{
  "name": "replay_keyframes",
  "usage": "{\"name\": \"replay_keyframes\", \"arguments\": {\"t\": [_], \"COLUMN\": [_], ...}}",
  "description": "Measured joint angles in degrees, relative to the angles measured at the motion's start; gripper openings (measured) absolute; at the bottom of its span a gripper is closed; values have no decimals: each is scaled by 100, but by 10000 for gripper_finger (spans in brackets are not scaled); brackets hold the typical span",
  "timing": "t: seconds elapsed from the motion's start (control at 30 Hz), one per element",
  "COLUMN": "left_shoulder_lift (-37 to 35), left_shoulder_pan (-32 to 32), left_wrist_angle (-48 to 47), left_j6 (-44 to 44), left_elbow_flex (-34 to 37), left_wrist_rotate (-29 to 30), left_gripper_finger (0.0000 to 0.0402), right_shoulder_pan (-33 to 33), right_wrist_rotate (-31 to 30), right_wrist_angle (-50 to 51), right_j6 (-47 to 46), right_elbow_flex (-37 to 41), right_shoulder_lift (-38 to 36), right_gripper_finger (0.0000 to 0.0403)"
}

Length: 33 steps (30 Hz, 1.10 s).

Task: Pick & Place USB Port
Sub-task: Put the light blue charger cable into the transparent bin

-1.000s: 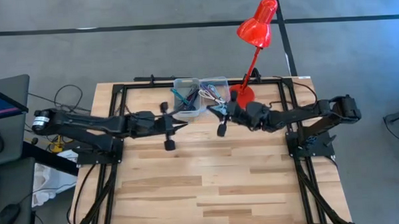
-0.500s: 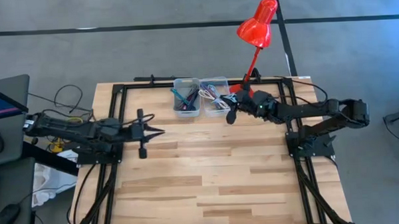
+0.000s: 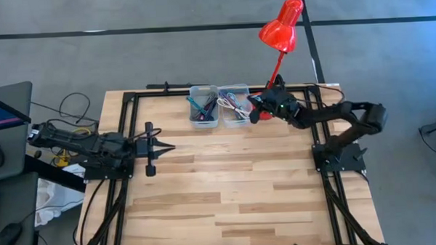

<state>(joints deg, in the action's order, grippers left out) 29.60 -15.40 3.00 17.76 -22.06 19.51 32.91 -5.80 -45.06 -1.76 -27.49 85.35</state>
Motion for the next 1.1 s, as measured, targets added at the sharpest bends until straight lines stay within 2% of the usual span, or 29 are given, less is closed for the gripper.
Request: {"name": "replay_keyframes", "arguments": {"t": [0.27, 0.43, 0.6, 0.83, 1.1], "left_shoulder_lift": [191, 238, 241, 241, 241], "left_shoulder_pan": [0, -2, -2, -2, -2], "left_wrist_angle": [-1, 1, 1, 1, 1], "left_j6": [-49, -122, -134, -136, -162], "left_elbow_flex": [2, 2, 2, 2, 2], "left_wrist_rotate": [41, 41, 41, 41, 41], "left_gripper_finger": [21, 21, 21, 21, 21], "right_shoulder_pan": [58, 167, 161, -86, -248], "right_wrist_rotate": [-116, -213, -176, -107, -155], "right_wrist_angle": [-501, -857, -839, -724, -449], "right_j6": [46, 37, 24, 71, 83], "right_elbow_flex": [-325, -474, -541, -548, -552], "right_shoulder_lift": [1102, 1435, 1399, 1095, 1015], "right_gripper_finger": [0, 0, 5, 62, 108]}}
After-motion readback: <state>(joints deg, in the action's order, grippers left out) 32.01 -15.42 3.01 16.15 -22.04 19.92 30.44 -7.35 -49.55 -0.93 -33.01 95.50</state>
